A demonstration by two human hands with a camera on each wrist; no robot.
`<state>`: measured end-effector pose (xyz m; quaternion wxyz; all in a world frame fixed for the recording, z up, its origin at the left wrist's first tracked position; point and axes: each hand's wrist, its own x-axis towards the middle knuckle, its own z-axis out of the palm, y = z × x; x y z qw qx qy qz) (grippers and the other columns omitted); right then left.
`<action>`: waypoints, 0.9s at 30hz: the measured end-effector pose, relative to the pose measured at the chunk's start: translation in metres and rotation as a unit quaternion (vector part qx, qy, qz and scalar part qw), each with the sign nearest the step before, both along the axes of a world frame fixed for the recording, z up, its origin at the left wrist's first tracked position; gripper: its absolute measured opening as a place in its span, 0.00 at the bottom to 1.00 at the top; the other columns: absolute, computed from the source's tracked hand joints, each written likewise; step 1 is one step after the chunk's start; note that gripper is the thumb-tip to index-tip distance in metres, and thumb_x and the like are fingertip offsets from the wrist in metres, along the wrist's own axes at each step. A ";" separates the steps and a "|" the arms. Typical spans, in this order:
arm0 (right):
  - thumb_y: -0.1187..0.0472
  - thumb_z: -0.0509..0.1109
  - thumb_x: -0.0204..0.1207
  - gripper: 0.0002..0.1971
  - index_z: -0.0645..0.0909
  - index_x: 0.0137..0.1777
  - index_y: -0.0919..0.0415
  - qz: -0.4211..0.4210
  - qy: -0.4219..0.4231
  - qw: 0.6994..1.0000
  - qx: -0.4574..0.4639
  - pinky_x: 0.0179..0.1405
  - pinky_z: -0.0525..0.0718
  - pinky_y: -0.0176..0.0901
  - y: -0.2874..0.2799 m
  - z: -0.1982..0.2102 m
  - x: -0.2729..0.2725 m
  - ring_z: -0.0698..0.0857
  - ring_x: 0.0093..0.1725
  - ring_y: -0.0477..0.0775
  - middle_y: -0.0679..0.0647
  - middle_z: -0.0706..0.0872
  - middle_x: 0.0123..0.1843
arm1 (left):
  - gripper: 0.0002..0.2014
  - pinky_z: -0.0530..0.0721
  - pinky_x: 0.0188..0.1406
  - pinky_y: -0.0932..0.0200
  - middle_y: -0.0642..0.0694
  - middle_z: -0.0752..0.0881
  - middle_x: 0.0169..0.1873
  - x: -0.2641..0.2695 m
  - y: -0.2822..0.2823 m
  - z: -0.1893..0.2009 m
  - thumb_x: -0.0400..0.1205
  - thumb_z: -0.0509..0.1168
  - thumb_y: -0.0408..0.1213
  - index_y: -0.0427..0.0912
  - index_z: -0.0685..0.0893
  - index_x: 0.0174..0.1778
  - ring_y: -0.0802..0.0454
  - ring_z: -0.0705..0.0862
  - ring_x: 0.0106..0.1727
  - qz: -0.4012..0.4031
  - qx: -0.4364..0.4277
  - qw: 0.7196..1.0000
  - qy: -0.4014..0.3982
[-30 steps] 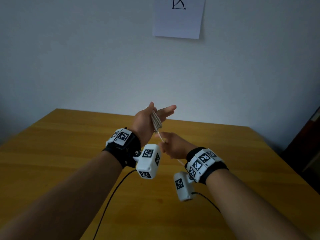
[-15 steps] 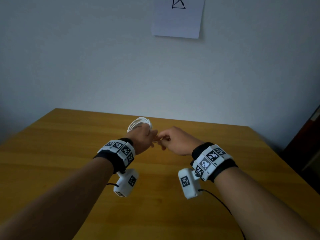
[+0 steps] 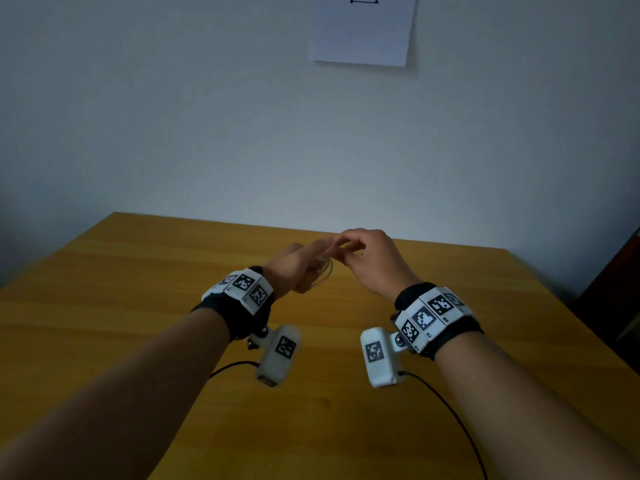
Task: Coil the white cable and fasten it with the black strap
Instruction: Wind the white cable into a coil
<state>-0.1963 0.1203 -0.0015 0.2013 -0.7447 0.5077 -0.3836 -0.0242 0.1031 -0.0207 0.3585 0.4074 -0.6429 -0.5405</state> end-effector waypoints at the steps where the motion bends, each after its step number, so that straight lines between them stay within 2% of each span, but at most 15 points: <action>1: 0.63 0.75 0.82 0.06 0.92 0.49 0.53 -0.004 -0.025 1.000 0.000 0.47 0.85 0.33 -0.003 -0.003 0.001 0.88 0.45 0.37 0.44 0.92 0.47 | 0.26 0.55 0.21 0.64 0.50 0.57 0.16 0.000 -0.002 0.001 0.86 0.57 0.53 0.46 0.59 0.24 0.54 0.53 0.17 -0.004 0.033 0.999 0.041; 4: 0.60 0.76 0.82 0.09 0.94 0.58 0.58 -0.003 -0.122 0.993 0.004 0.58 0.92 0.52 -0.009 -0.013 0.007 0.94 0.52 0.51 0.51 0.96 0.52 | 0.25 0.51 0.25 0.58 0.51 0.56 0.15 0.001 -0.003 0.002 0.85 0.57 0.54 0.48 0.57 0.27 0.53 0.52 0.16 0.000 0.106 0.988 0.109; 7: 0.60 0.73 0.84 0.13 0.91 0.66 0.59 0.001 -0.177 0.984 0.011 0.60 0.92 0.56 -0.015 -0.021 0.016 0.94 0.57 0.51 0.50 0.95 0.55 | 0.25 0.52 0.27 0.54 0.52 0.56 0.14 0.003 -0.008 0.000 0.84 0.61 0.53 0.48 0.56 0.28 0.52 0.52 0.16 0.012 0.140 0.976 0.165; 10: 0.58 0.68 0.89 0.16 0.86 0.72 0.59 0.013 -0.136 0.991 0.015 0.64 0.90 0.49 -0.021 -0.027 0.023 0.91 0.60 0.45 0.50 0.93 0.62 | 0.24 0.55 0.22 0.59 0.52 0.56 0.13 0.005 -0.013 -0.002 0.84 0.62 0.49 0.48 0.57 0.28 0.53 0.53 0.14 0.028 0.156 0.964 0.211; 13: 0.55 0.62 0.91 0.22 0.75 0.84 0.57 0.049 -0.074 0.995 0.042 0.68 0.84 0.36 -0.024 -0.034 0.030 0.84 0.71 0.46 0.53 0.85 0.76 | 0.23 0.60 0.15 0.64 0.52 0.58 0.12 0.012 -0.022 -0.006 0.85 0.60 0.46 0.48 0.59 0.26 0.55 0.55 0.12 0.038 0.184 0.946 0.265; 15: 0.56 0.60 0.92 0.24 0.69 0.87 0.54 0.065 -0.060 0.994 0.060 0.67 0.81 0.33 -0.030 -0.040 0.036 0.81 0.75 0.47 0.52 0.80 0.80 | 0.23 0.61 0.15 0.65 0.52 0.59 0.11 0.018 -0.032 -0.010 0.85 0.59 0.46 0.49 0.59 0.26 0.55 0.55 0.11 0.043 0.205 0.935 0.287; 16: 0.56 0.60 0.92 0.24 0.68 0.88 0.54 0.062 -0.058 0.994 0.062 0.65 0.81 0.32 -0.033 -0.043 0.039 0.81 0.74 0.46 0.53 0.80 0.81 | 0.24 0.62 0.15 0.65 0.52 0.59 0.11 0.020 -0.036 -0.012 0.85 0.60 0.47 0.48 0.59 0.25 0.55 0.56 0.11 0.047 0.213 0.932 0.290; 17: 0.57 0.59 0.93 0.24 0.68 0.88 0.53 0.055 -0.057 0.995 0.059 0.64 0.83 0.33 -0.038 -0.046 0.042 0.82 0.71 0.45 0.53 0.81 0.80 | 0.24 0.63 0.16 0.65 0.52 0.59 0.11 0.021 -0.041 -0.014 0.85 0.60 0.47 0.48 0.60 0.24 0.55 0.56 0.11 0.051 0.217 0.930 0.291; 20: 0.59 0.59 0.93 0.23 0.70 0.87 0.54 0.029 -0.072 0.996 0.038 0.62 0.89 0.53 -0.057 -0.055 0.050 0.88 0.63 0.52 0.56 0.87 0.69 | 0.24 0.71 0.22 0.62 0.53 0.61 0.12 0.023 -0.055 -0.019 0.86 0.58 0.46 0.45 0.67 0.23 0.56 0.60 0.12 0.053 0.219 0.928 0.297; 21: 0.61 0.59 0.93 0.23 0.71 0.86 0.55 0.020 -0.074 0.997 0.031 0.63 0.89 0.53 -0.063 -0.057 0.053 0.88 0.62 0.53 0.57 0.88 0.67 | 0.23 0.74 0.23 0.62 0.53 0.62 0.13 0.025 -0.059 -0.018 0.86 0.58 0.47 0.43 0.69 0.25 0.56 0.63 0.13 0.052 0.217 0.928 0.297; 23: 0.64 0.59 0.93 0.23 0.71 0.86 0.55 0.003 -0.072 0.997 0.016 0.65 0.87 0.43 -0.072 -0.057 0.056 0.86 0.64 0.52 0.57 0.87 0.69 | 0.20 0.75 0.25 0.63 0.52 0.66 0.15 0.029 -0.068 -0.018 0.86 0.58 0.47 0.40 0.74 0.30 0.56 0.68 0.16 0.055 0.199 0.940 0.272; 25: 0.63 0.59 0.92 0.22 0.72 0.85 0.56 -0.008 -0.065 0.998 -0.010 0.59 0.84 0.34 -0.081 -0.056 0.059 0.86 0.62 0.51 0.57 0.88 0.67 | 0.19 0.75 0.29 0.61 0.51 0.69 0.18 0.035 -0.078 -0.021 0.87 0.57 0.47 0.38 0.79 0.36 0.54 0.72 0.21 0.073 0.157 0.960 0.220; 27: 0.61 0.59 0.92 0.22 0.73 0.85 0.55 -0.018 -0.050 0.998 -0.029 0.52 0.81 0.33 -0.091 -0.057 0.064 0.86 0.56 0.52 0.60 0.88 0.60 | 0.20 0.76 0.33 0.58 0.49 0.72 0.22 0.041 -0.088 -0.025 0.88 0.55 0.47 0.37 0.82 0.41 0.51 0.76 0.26 0.095 0.118 0.972 0.181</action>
